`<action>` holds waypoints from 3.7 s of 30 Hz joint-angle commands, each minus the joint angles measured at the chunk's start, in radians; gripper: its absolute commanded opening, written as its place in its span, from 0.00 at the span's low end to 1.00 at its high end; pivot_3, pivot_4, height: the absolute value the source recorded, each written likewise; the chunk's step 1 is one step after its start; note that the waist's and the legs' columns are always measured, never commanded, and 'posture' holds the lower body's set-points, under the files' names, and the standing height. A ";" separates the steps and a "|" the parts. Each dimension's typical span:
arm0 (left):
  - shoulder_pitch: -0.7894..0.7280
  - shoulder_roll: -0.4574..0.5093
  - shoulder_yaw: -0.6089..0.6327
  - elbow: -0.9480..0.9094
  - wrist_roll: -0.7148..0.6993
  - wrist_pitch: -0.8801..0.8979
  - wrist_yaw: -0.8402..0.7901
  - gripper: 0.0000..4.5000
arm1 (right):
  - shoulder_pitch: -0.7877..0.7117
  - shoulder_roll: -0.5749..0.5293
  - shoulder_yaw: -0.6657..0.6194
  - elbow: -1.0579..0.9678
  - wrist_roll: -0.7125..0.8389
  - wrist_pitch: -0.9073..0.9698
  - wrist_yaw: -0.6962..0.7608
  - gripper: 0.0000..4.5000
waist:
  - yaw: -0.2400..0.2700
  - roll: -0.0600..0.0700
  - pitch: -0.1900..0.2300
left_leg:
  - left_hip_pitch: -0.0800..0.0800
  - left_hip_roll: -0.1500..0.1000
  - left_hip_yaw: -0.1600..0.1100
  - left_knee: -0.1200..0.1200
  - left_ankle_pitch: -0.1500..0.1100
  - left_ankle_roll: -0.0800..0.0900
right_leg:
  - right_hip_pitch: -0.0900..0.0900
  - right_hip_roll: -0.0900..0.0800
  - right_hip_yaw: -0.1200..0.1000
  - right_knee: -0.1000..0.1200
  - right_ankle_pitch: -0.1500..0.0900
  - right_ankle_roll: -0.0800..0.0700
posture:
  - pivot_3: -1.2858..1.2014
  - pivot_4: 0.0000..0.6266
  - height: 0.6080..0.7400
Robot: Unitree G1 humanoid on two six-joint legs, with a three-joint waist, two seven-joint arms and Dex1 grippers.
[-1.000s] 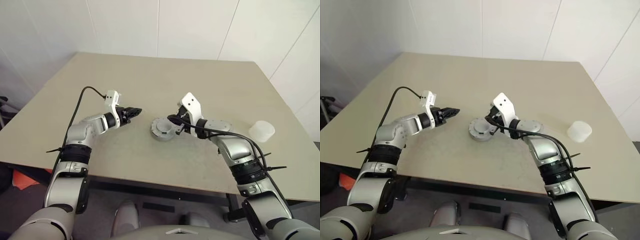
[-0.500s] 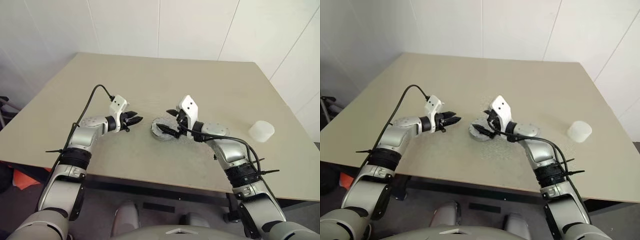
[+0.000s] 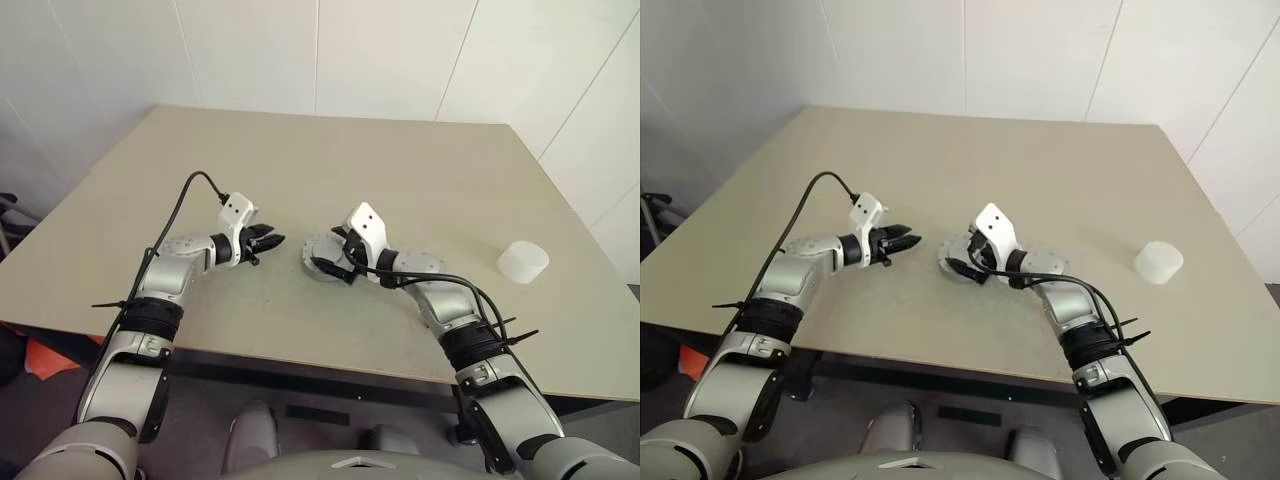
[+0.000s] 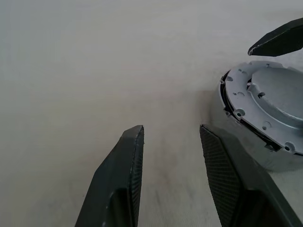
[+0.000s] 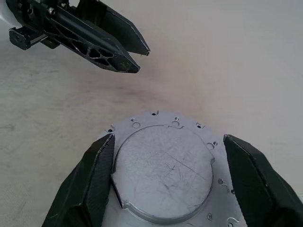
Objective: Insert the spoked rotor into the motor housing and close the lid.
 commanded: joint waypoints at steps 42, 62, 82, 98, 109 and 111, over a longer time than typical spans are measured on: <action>-0.021 -0.018 0.037 -0.002 0.017 -0.014 0.049 0.44 | -0.025 -0.011 -0.010 0.050 -0.004 0.045 0.033 0.70 | -0.001 0.000 0.000 | 0.001 0.000 0.001 -0.006 0.000 0.000 | -0.004 0.000 0.000 -0.002 0.000 -0.001 | 0.52 0.00 1.00; -0.045 -0.108 0.098 -0.100 -0.118 0.209 0.070 0.44 | -0.020 -0.037 0.043 0.116 -0.057 0.145 0.026 0.70 | 0.000 0.000 -0.001 | 0.003 -0.001 0.001 -0.008 0.000 0.000 | -0.002 0.000 0.001 -0.002 -0.002 0.002 | 0.52 0.00 1.00; -0.096 -0.209 0.114 -0.039 -0.201 0.454 0.139 0.00 | -0.005 -0.050 0.057 0.099 -0.070 0.142 0.006 0.70 | -0.002 0.002 -0.003 | 0.012 -0.005 0.000 -0.016 0.000 0.000 | 0.007 -0.001 0.002 -0.014 -0.004 0.006 | 0.52 0.00 1.00; -0.115 -0.190 0.072 0.007 -0.207 0.638 0.128 0.00 | -0.003 -0.064 0.039 0.060 -0.028 0.202 0.029 0.70 | 0.000 0.002 -0.007 | 0.024 -0.007 0.000 -0.032 -0.001 0.000 | 0.014 -0.001 0.000 -0.032 -0.005 0.007 | 0.52 0.00 1.00; -0.118 -0.192 0.065 -0.006 -0.215 0.673 0.113 0.00 | 0.000 -0.094 0.016 -0.163 -0.003 0.181 0.082 0.99 | 0.010 0.002 -0.008 | 0.018 -0.007 0.001 -0.032 -0.001 0.001 | 0.020 -0.001 0.000 -0.033 -0.002 0.001 | 0.52 0.00 1.00; -0.117 -0.190 0.063 -0.010 -0.217 0.678 0.110 0.00 | -0.007 -0.099 -0.005 -0.211 0.017 0.215 0.078 0.99 | 0.010 0.002 -0.008 | 0.017 -0.007 0.001 -0.032 -0.001 0.001 | 0.019 -0.001 0.000 -0.033 -0.003 0.002 | 0.52 0.00 1.00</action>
